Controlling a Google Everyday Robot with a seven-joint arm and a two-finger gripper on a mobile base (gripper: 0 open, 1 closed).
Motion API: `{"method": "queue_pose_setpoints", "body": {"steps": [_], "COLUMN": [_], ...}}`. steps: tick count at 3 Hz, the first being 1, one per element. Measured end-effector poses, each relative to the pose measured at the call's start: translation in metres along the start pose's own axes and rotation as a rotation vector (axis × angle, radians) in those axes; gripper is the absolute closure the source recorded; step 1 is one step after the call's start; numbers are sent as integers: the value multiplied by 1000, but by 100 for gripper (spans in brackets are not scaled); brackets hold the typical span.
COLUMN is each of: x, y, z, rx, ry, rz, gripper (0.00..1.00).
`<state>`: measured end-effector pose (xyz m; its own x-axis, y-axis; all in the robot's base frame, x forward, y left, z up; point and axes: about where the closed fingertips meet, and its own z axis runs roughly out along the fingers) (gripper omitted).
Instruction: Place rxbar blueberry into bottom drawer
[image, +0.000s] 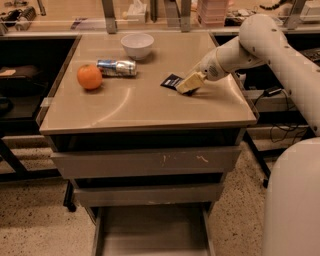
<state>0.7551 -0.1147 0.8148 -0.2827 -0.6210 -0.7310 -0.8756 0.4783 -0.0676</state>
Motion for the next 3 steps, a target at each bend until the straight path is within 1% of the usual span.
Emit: {"method": "queue_pose_setpoints", "body": {"steps": [2, 3], "x": [0, -24], "y": [2, 17], "z": [-2, -54], "rx": [2, 73], "ry": [-3, -107], "rz": [-1, -56], "gripper": [100, 100]}}
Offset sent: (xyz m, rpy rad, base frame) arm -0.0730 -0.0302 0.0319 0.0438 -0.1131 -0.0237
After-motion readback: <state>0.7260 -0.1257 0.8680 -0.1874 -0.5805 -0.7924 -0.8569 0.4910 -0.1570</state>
